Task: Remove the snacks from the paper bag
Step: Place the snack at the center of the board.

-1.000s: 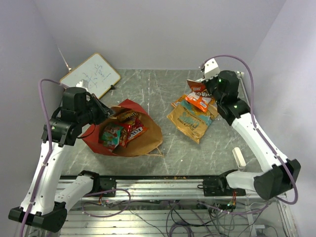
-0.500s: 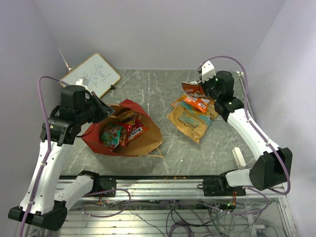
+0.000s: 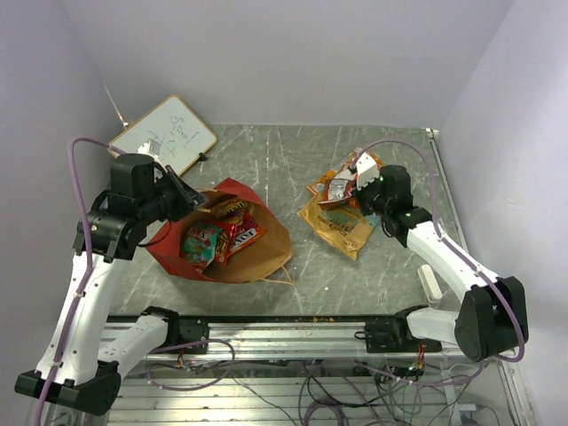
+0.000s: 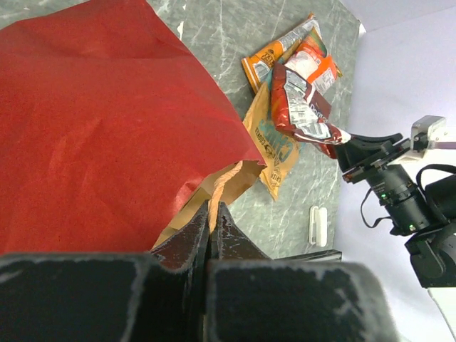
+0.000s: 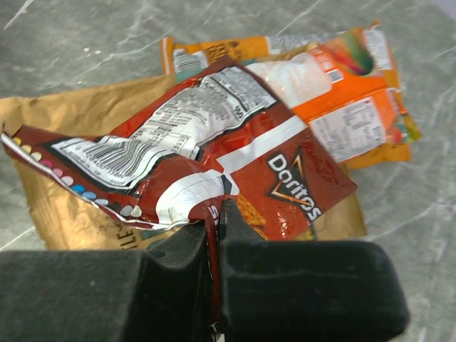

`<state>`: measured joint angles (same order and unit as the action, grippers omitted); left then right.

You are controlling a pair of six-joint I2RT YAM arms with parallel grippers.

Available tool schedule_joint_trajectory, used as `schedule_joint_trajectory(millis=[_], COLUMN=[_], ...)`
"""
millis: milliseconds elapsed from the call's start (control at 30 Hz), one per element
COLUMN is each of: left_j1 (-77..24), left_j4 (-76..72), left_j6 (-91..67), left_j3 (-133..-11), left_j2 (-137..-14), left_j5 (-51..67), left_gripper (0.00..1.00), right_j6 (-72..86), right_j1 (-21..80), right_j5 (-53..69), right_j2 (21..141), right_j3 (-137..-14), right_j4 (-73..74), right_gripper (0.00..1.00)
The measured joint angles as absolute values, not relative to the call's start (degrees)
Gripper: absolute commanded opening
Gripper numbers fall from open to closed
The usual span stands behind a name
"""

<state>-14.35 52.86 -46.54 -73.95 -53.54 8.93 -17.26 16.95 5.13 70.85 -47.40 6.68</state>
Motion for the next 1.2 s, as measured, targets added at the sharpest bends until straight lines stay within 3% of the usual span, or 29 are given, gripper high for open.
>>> schedule_joint_trajectory(millis=[133,267,400,600,1000,1200], left_j1=[-14.35,-14.35,-14.35,-14.35,-14.35,-14.35], left_j4=[52.47,52.42,52.29,52.07,50.61,50.19], left_j6=[-47.22,-47.94,-48.58,-49.76,-51.2,-51.79], left_j3=[-72.99,-72.29,-71.9,-71.0,-69.87,-68.69], left_j2=[-53.1,-52.21,-51.22,-50.46,-50.39,-49.76], left_j5=[9.21,9.21,9.21,9.21,9.37,9.8], left_gripper=[0.07,0.07,0.07,0.07,0.07,0.07], right_j6=[-15.35,-13.15,-10.02,-1.61,3.99,0.49], right_j1=[17.91,19.55,20.69,21.12,21.12,21.19], right_j5=[7.79,8.62,9.93,12.99,19.51,22.98], right_j2=[70.96,71.35,71.99,72.73,70.98,66.26], right_j3=[-45.54,-44.25,-42.5,-35.88,-37.6,-39.81], right_j4=[6.79,7.11,8.27,8.54,12.56,13.65], right_gripper=[0.0,0.1,0.3,0.5,0.75,0.77])
